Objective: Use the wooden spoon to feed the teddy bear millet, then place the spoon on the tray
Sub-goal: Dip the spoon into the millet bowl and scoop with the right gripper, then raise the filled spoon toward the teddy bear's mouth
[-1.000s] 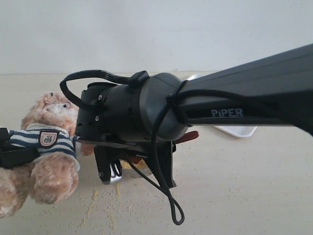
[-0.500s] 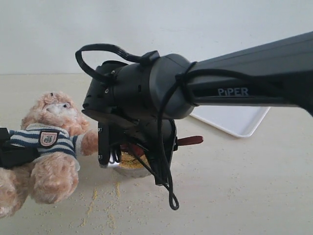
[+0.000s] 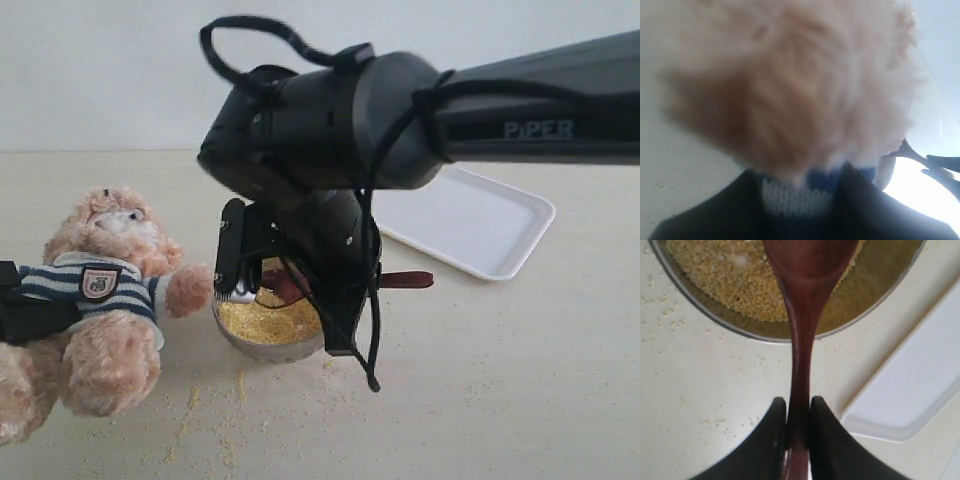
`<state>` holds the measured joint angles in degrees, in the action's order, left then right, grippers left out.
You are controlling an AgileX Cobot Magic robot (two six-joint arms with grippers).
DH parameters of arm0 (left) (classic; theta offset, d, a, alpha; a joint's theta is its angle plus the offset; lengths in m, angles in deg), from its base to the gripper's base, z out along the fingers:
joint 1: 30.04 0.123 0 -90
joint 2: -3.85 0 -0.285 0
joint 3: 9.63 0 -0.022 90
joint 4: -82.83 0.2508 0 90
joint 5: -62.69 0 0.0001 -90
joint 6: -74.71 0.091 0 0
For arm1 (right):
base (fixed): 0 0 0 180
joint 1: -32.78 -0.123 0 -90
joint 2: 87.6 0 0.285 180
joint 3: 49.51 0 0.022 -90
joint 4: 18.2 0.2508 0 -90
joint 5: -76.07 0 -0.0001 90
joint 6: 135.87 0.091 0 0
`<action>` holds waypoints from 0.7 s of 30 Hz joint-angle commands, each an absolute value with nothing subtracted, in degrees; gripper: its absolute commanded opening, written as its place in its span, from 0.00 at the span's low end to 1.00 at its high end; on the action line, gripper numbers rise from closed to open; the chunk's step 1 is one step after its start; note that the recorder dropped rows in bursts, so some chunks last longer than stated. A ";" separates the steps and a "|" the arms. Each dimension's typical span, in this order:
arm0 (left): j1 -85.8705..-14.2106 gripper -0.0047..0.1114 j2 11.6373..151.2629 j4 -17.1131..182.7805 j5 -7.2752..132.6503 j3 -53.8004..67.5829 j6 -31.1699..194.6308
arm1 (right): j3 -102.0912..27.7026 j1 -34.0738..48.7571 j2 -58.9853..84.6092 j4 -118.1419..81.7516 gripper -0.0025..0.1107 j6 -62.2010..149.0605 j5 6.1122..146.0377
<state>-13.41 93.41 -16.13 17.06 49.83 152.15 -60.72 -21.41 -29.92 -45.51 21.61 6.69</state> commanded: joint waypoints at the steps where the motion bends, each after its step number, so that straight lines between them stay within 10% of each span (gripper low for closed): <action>1: -13.20 0.08 93.25 -17.11 14.64 49.71 152.27 | -60.96 -18.13 -26.10 -38.81 0.02 20.13 6.11; 21: -13.20 0.08 93.25 -15.29 6.06 59.35 152.06 | -60.96 -14.11 -21.19 -30.40 0.02 16.91 6.11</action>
